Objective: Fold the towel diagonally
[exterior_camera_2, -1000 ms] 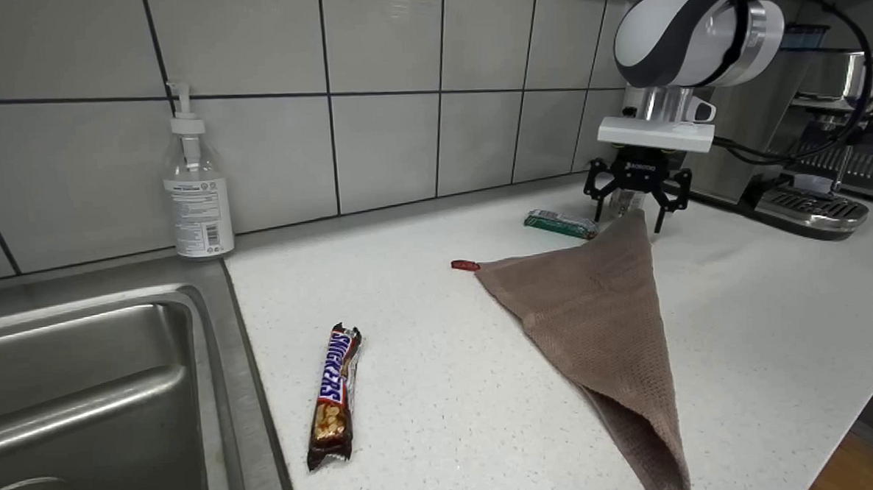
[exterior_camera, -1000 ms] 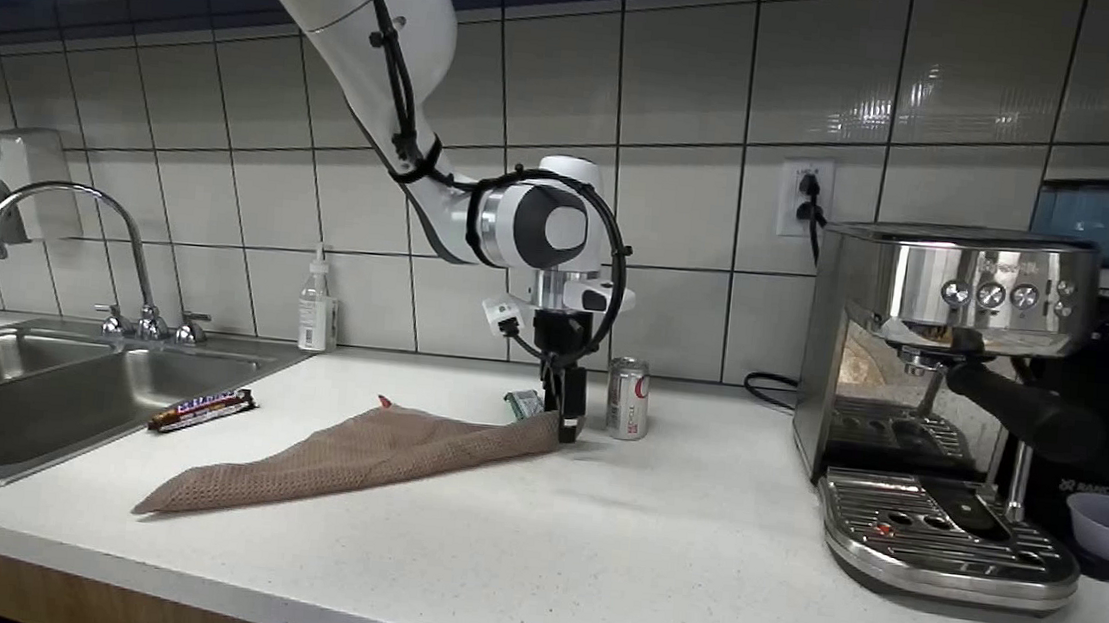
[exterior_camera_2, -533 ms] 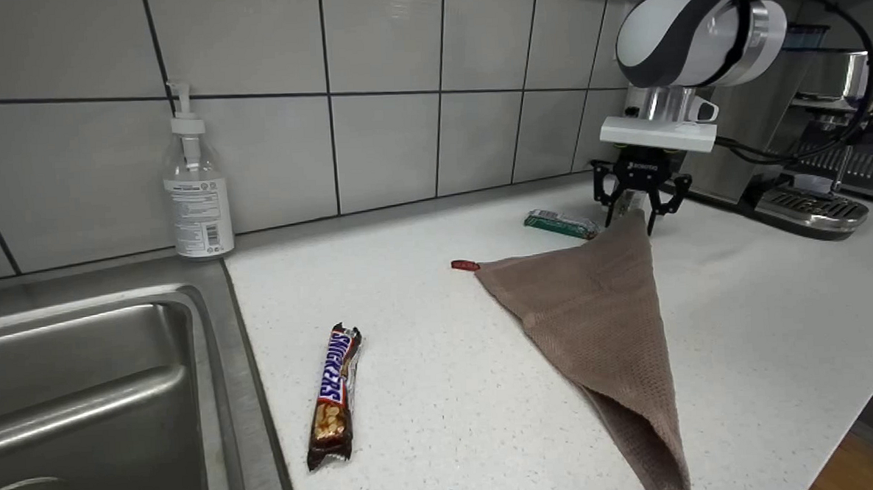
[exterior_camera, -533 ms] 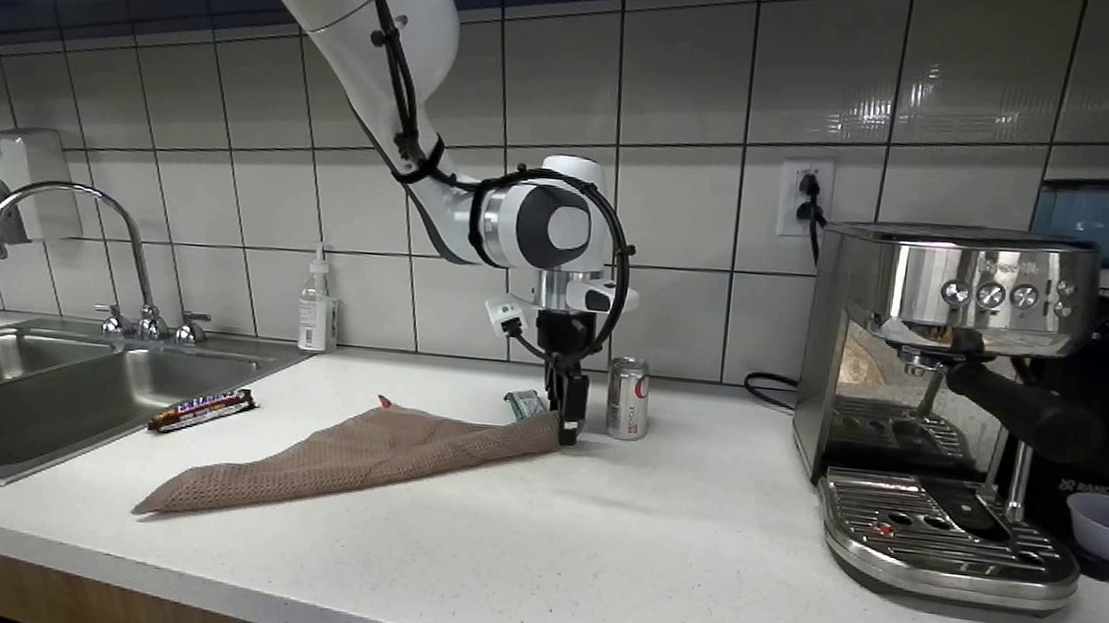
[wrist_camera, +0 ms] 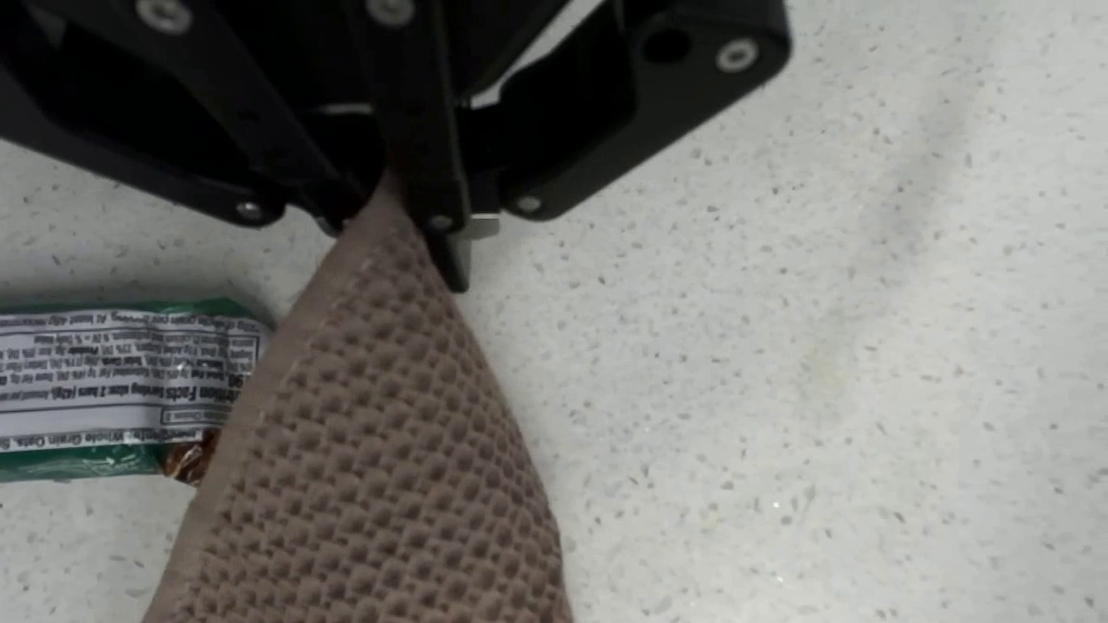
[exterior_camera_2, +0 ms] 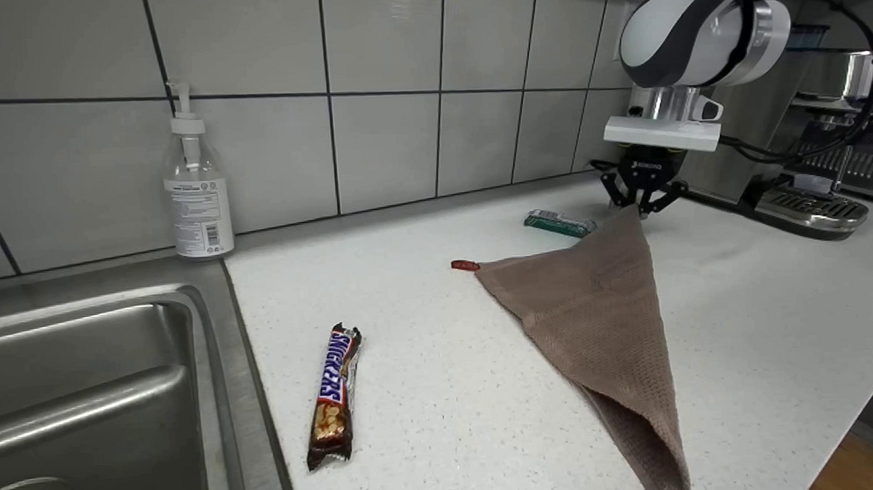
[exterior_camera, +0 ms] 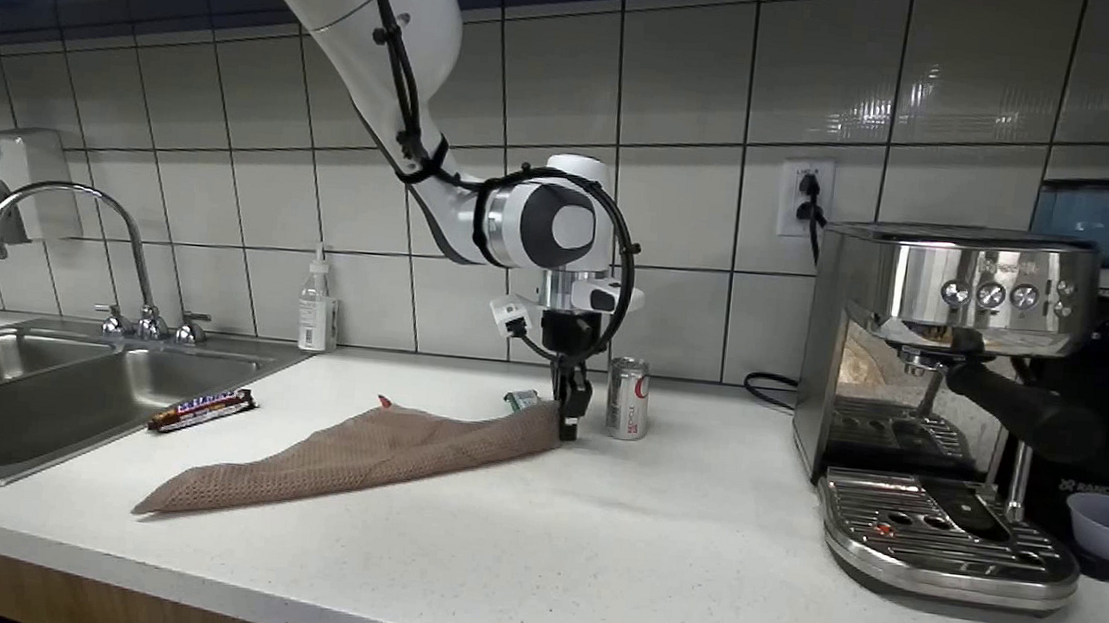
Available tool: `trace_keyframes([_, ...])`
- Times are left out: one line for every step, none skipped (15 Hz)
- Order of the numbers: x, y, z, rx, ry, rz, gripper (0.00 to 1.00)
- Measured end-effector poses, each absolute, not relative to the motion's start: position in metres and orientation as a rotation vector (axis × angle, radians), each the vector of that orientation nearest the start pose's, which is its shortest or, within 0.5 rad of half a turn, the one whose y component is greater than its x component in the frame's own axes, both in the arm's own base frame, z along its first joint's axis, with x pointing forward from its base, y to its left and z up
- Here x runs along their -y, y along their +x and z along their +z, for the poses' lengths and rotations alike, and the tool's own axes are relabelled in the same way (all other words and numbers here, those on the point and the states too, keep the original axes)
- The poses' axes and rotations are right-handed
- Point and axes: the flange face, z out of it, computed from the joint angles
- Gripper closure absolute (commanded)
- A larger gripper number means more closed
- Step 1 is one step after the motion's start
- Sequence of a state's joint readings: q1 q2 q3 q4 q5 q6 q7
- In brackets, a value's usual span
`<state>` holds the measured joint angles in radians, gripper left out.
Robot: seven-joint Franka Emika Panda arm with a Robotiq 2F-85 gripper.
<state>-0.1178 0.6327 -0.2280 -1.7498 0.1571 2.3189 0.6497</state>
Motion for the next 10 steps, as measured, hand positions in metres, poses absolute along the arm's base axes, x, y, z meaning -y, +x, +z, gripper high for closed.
trace_keyframes([0.211, 0.626, 0.214, -1.613, -2.730, 0.061, 0.99])
trace_keyframes([0.212, 0.626, 0.215, -1.615, -2.729, 0.059, 0.99])
trace_keyframes([0.213, 0.626, 0.216, -1.617, -2.729, 0.057, 0.99])
trace_keyframes([0.213, 0.626, 0.217, -1.617, -2.728, 0.054, 0.99])
trace_keyframes([0.213, 0.626, 0.218, -1.617, -2.727, 0.051, 0.99])
trace_keyframes([0.213, 0.626, 0.220, -1.616, -2.727, 0.048, 0.99])
trace_keyframes([0.212, 0.627, 0.222, -1.614, -2.727, 0.042, 0.99])
trace_keyframes([0.211, 0.627, 0.226, -1.611, -2.727, 0.035, 0.99])
trace_keyframes([0.210, 0.628, 0.229, -1.606, -2.727, 0.028, 0.99])
trace_keyframes([0.207, 0.629, 0.234, -1.599, -2.728, 0.020, 0.99])
